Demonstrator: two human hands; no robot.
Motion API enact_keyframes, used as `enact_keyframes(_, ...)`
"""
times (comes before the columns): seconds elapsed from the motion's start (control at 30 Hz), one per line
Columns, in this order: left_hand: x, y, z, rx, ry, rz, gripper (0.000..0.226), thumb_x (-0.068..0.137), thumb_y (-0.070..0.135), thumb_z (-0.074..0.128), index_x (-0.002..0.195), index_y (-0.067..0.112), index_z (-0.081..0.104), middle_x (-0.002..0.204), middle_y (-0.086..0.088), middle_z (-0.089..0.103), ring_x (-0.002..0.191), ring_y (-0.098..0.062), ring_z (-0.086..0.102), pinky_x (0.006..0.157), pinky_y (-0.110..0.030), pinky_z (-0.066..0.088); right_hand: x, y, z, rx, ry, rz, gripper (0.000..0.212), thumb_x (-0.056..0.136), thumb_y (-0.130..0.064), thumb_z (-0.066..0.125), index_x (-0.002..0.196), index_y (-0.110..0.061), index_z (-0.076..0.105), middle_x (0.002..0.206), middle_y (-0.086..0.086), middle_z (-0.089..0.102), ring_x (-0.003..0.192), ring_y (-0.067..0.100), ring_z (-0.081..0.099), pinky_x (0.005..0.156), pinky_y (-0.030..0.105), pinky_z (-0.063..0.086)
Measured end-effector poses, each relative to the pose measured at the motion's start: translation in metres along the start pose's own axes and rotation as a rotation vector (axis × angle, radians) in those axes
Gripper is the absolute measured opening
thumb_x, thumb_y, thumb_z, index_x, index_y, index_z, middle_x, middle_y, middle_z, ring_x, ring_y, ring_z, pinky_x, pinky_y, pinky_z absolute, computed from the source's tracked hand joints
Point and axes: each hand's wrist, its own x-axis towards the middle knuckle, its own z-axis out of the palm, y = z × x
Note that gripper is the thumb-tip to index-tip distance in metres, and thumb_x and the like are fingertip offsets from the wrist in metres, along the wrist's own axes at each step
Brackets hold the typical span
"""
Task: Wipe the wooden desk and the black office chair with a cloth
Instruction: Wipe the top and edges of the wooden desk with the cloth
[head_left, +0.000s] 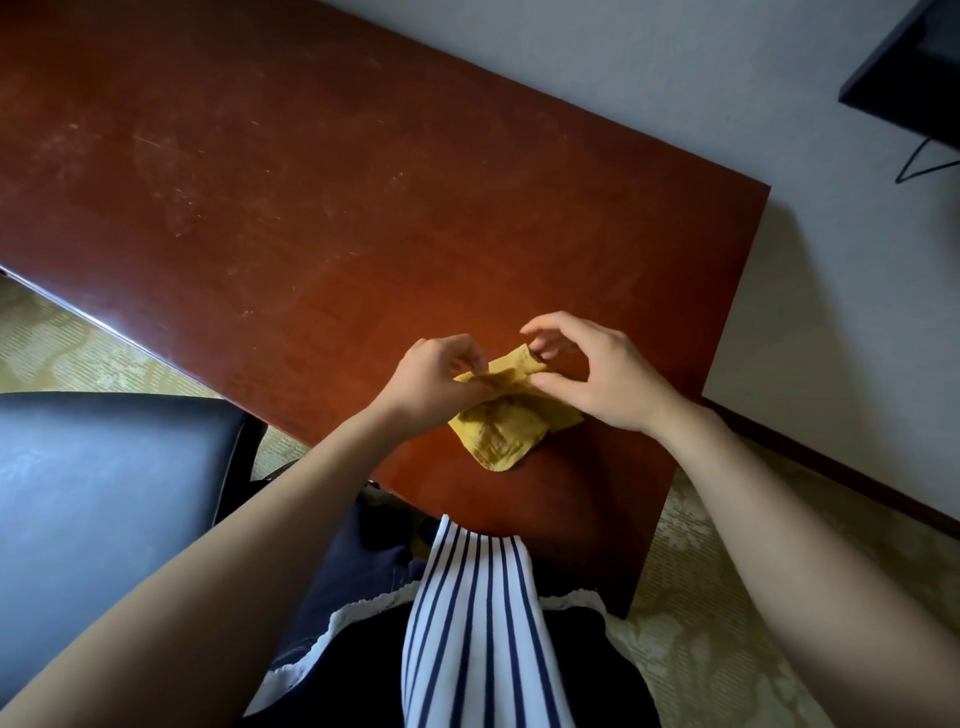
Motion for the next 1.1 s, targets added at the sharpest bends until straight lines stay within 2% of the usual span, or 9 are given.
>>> enact_keyframes(0.13, -0.008, -0.011, 0.001, 0.128, -0.12, 0.071, 0.013, 0.08, 0.026, 0.072, 0.085, 0.026, 0.06, 0.091, 0.014, 0.056, 0.1, -0.015, 0.048, 0.083, -0.032, 0.038, -0.017, 0.027, -0.007, -0.196, -0.079, 0.098, 0.032, 0.082, -0.021, 0.066, 0.109, -0.034, 0.057, 0.102, -0.016, 0.056, 0.089, 0.0, 0.056, 0.079, 0.028, 0.052)
enact_keyframes(0.3, -0.016, -0.023, 0.022, 0.395, -0.133, 0.213, 0.01, 0.082, 0.029, 0.067, 0.091, 0.03, 0.065, 0.1, 0.014, 0.058, 0.099, -0.012, 0.041, 0.088, -0.029, 0.03, -0.042, 0.047, 0.006, -0.35, -0.232, 0.074, 0.045, 0.078, -0.015, 0.071, 0.116, -0.031, 0.056, 0.107, -0.014, 0.053, 0.094, 0.006, 0.053, 0.091, 0.028, 0.043)
enact_keyframes(0.4, -0.018, -0.027, 0.032, 0.44, -0.088, 0.257, 0.012, 0.082, 0.029, 0.067, 0.094, 0.028, 0.066, 0.1, 0.013, 0.056, 0.098, -0.012, 0.038, 0.086, -0.025, 0.024, -0.046, 0.048, 0.013, -0.405, -0.156, -0.034, 0.043, 0.077, -0.013, 0.075, 0.117, -0.023, 0.061, 0.109, -0.008, 0.054, 0.101, 0.013, 0.053, 0.092, 0.029, 0.044)
enact_keyframes(0.53, -0.02, -0.029, 0.035, 0.467, -0.069, 0.263, 0.013, 0.083, 0.031, 0.066, 0.095, 0.028, 0.067, 0.098, 0.014, 0.051, 0.101, -0.013, 0.037, 0.091, -0.026, 0.024, -0.042, 0.043, 0.019, -0.484, -0.058, -0.231, 0.024, 0.076, -0.007, 0.077, 0.099, -0.01, 0.07, 0.094, 0.003, 0.061, 0.088, 0.02, 0.06, 0.077, 0.037, 0.052)
enact_keyframes(0.63, -0.02, -0.029, 0.033, 0.472, -0.054, 0.257, 0.014, 0.083, 0.034, 0.065, 0.096, 0.029, 0.066, 0.097, 0.015, 0.05, 0.103, -0.014, 0.038, 0.093, -0.027, 0.023, -0.035, 0.036, 0.016, -0.45, 0.01, -0.262, 0.009, 0.08, -0.005, 0.072, 0.089, -0.006, 0.072, 0.087, 0.004, 0.064, 0.081, 0.02, 0.061, 0.071, 0.036, 0.052)
enact_keyframes(0.77, -0.024, -0.031, 0.033, 0.559, -0.03, 0.286, 0.015, 0.086, 0.031, 0.06, 0.1, 0.029, 0.065, 0.105, 0.01, 0.054, 0.108, -0.018, 0.039, 0.101, -0.033, 0.018, -0.019, 0.016, 0.002, -0.306, 0.184, -0.118, 0.004, 0.085, -0.008, 0.065, 0.088, -0.008, 0.067, 0.089, 0.002, 0.063, 0.075, 0.019, 0.061, 0.064, 0.029, 0.052)
enact_keyframes(0.87, -0.027, -0.029, 0.033, 0.505, 0.031, 0.238, 0.023, 0.083, 0.037, 0.064, 0.103, 0.027, 0.062, 0.11, 0.009, 0.054, 0.114, -0.018, 0.038, 0.105, -0.034, 0.014, -0.004, -0.001, -0.009, -0.2, 0.218, 0.015, 0.003, 0.087, -0.012, 0.061, 0.087, -0.012, 0.064, 0.086, 0.001, 0.065, 0.065, 0.02, 0.064, 0.056, 0.032, 0.052)
enact_keyframes(0.97, -0.026, -0.021, 0.034, 0.371, 0.178, 0.168, 0.045, 0.074, 0.052, 0.068, 0.104, 0.023, 0.051, 0.107, 0.008, 0.05, 0.106, -0.017, 0.038, 0.103, -0.034, 0.017, 0.014, -0.018, -0.017, -0.114, 0.208, 0.139, 0.006, 0.085, -0.014, 0.061, 0.082, -0.017, 0.065, 0.068, 0.0, 0.069, 0.056, 0.014, 0.065, 0.062, 0.032, 0.054)
enact_keyframes(1.1, -0.025, 0.0, 0.037, 0.165, 0.384, 0.078, 0.065, 0.064, 0.069, 0.064, 0.103, 0.021, 0.041, 0.102, 0.009, 0.042, 0.095, -0.012, 0.037, 0.095, -0.03, 0.024, 0.031, -0.04, -0.02, 0.016, 0.2, 0.254, 0.008, 0.083, -0.012, 0.064, 0.08, -0.016, 0.07, 0.074, -0.002, 0.069, 0.056, 0.005, 0.068, 0.064, 0.027, 0.059)
